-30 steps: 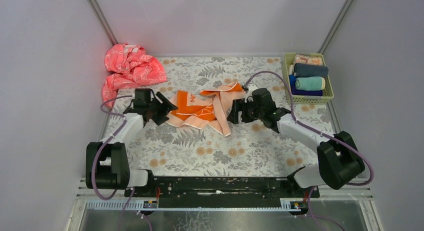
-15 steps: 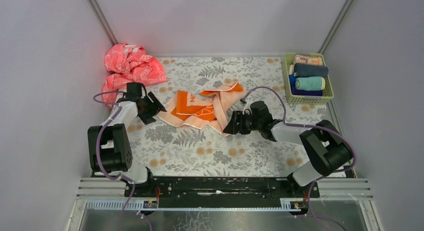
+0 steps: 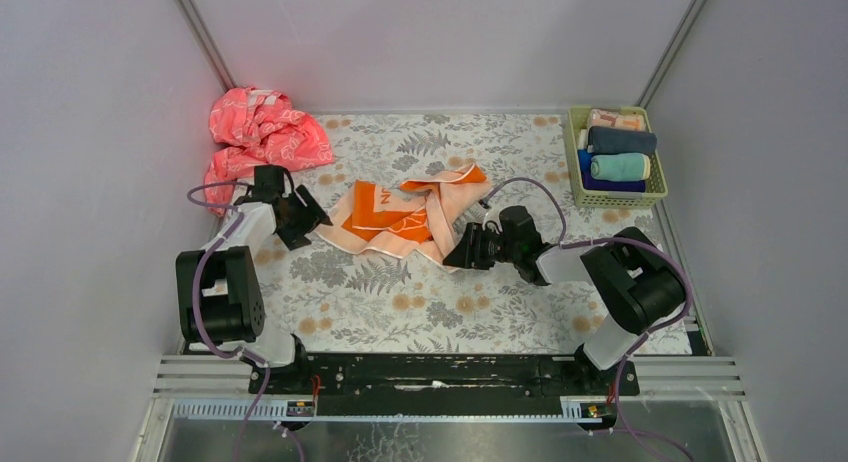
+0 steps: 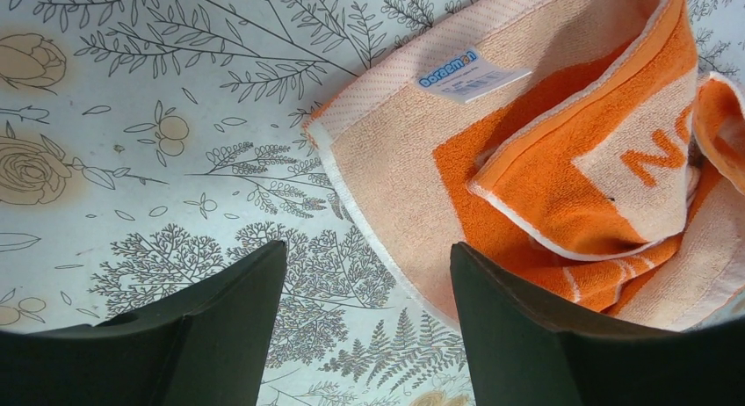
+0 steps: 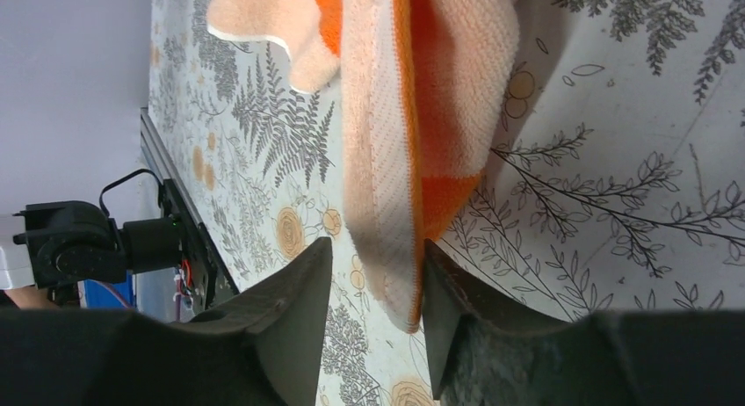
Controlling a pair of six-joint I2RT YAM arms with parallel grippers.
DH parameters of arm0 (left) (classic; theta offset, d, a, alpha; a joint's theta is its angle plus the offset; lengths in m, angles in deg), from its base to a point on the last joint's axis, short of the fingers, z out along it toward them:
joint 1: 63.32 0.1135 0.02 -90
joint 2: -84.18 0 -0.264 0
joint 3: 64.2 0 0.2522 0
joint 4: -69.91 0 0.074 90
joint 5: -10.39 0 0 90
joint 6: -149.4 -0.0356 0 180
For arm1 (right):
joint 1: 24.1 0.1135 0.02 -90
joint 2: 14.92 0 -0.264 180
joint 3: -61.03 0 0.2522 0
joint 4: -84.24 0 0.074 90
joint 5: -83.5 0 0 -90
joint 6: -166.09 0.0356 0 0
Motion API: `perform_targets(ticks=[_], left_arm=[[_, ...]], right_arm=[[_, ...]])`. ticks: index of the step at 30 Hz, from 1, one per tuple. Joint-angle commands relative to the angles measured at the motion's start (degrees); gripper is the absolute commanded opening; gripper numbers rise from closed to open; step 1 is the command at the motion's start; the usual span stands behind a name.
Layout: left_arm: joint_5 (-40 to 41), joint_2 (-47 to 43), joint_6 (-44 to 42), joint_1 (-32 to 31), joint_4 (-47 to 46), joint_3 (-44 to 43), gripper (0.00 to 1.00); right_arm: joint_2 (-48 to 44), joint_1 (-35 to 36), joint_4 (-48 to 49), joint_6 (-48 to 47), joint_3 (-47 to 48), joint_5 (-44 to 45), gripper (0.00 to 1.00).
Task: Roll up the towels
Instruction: Flatten out the towel at the center of the board.
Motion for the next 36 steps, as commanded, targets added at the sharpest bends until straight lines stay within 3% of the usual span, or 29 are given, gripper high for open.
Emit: perform_targets(ticks=[1,4,6,8,9,15,28,36], left_arm=[[-0.28,0.65,-1.00,0.41,-0.19,0.48,0.68],[-0.31,0.85,-0.88,0.35,-0.20,0.58,0.68],[0.09,1.03,-0.80,0.36,-0.06,0.49,0.68],[0.67,1.38,-0.84,0.33,0.35,0.22,0.68],[0.89,1.75,-0.88,0.39,0.60,0.17,0.68],[1.82,5.00,-1.88,0.36,2.44,-2.27,0.65],[8.15,17.78,-7.80,-1.08,10.61,-16.56,0.46],[8.77,23.11,-10.35,-3.01,13.39,-17.99,0.44]], right_arm=[[-0.26,0.20,5.55,1.41,-0.33,-1.47,0.44],[-2.63,0.13,2.99,0.53,-0.68,0.33,0.33],[-5.44,0.15,-0.88,-1.29,-0.44,3.07,0.21],[-8.53,0.07,-5.88,-3.62,-0.01,7.02,0.02],[-10.04,-0.14,-8.40,-5.06,0.21,8.61,0.00],[-14.37,-0.83,-17.07,-9.25,1.60,14.30,0.00],[-15.06,-0.92,-16.57,-8.93,0.86,14.09,0.00],[-16.89,-0.90,-17.73,-9.66,0.99,14.87,0.00]])
